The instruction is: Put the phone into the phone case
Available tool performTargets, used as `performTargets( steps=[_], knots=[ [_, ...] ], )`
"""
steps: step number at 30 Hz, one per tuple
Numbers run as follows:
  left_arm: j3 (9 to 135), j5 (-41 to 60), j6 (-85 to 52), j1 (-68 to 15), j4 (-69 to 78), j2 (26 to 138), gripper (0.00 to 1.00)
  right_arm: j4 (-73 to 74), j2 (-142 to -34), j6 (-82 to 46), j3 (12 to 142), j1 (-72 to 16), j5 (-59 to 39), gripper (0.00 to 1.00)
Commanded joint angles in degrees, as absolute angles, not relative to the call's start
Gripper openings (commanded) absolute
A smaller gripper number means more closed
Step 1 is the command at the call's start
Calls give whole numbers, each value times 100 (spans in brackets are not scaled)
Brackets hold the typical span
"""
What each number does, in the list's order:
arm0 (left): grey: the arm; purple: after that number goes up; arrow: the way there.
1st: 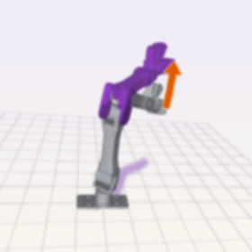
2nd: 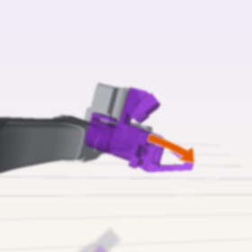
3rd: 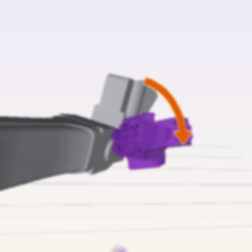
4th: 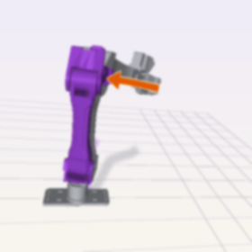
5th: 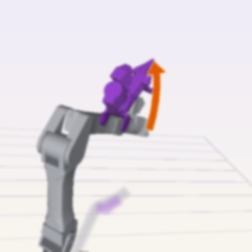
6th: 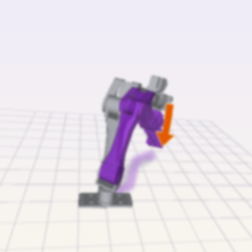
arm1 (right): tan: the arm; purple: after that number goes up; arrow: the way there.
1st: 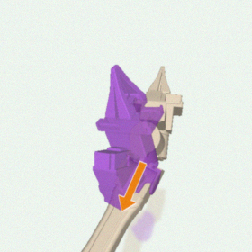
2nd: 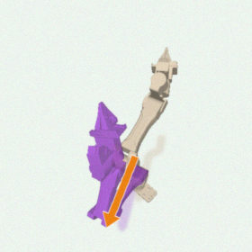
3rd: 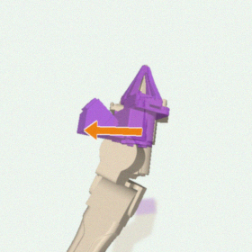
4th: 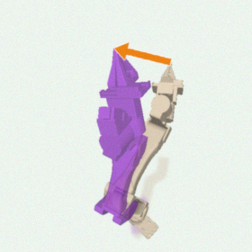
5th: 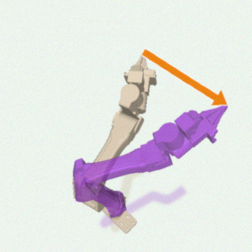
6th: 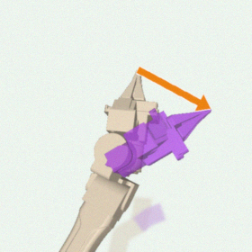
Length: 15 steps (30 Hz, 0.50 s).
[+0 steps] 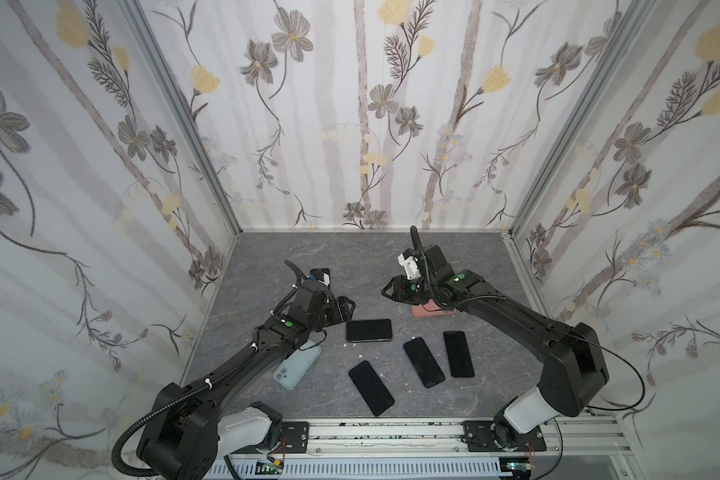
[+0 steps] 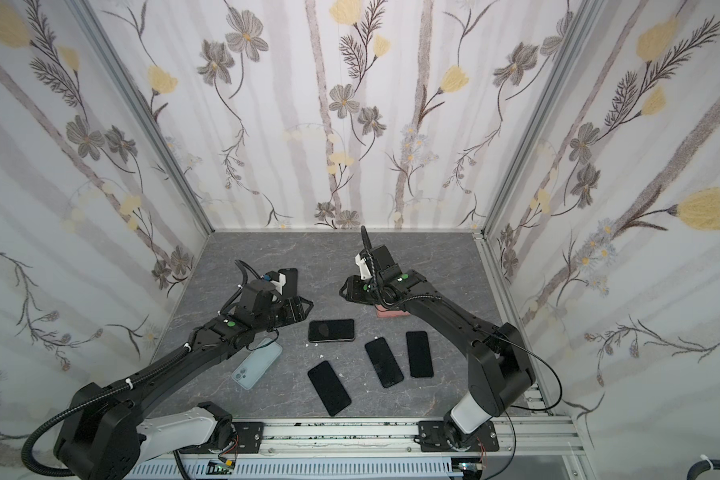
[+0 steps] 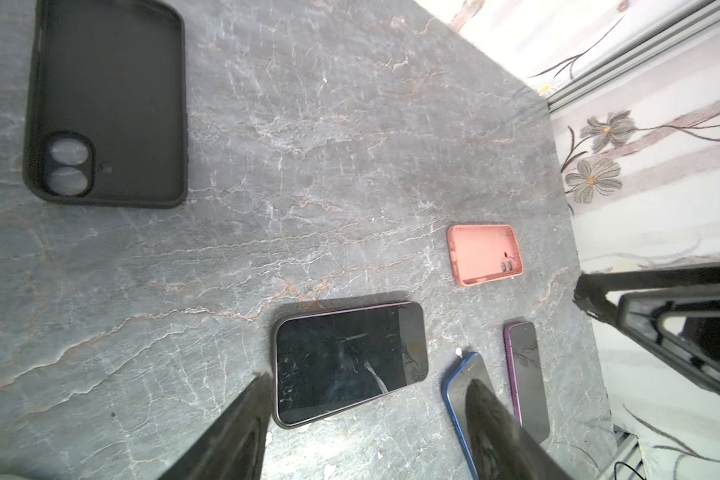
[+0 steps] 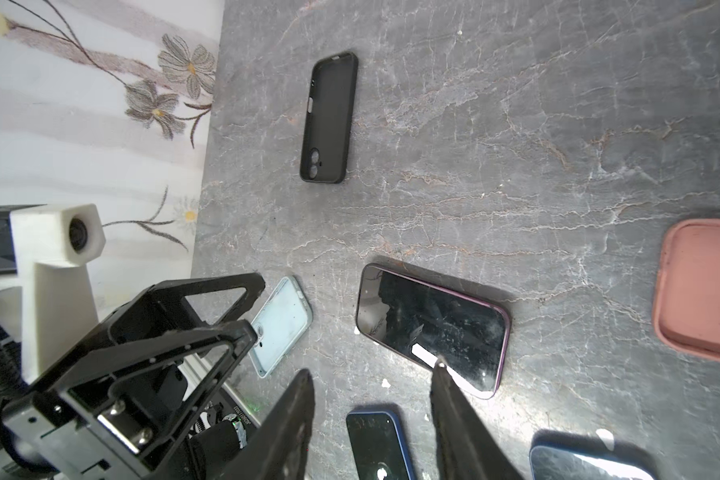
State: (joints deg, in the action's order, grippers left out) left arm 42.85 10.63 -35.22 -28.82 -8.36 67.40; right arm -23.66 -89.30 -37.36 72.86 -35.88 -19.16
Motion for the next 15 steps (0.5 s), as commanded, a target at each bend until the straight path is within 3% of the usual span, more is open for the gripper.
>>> performTargets(
  steps=[1, 15],
  knots=[
    [4583, 1067, -3259, -2856, -1359, 6664, 73, -2495, -8755, -3718, 7355, -3637, -1742, 47],
    [5237, 1348, -3556, -2883, -1547, 7401, 73, -3063, -8758, -3368, 7483, -3704, -1600, 47]
  ],
)
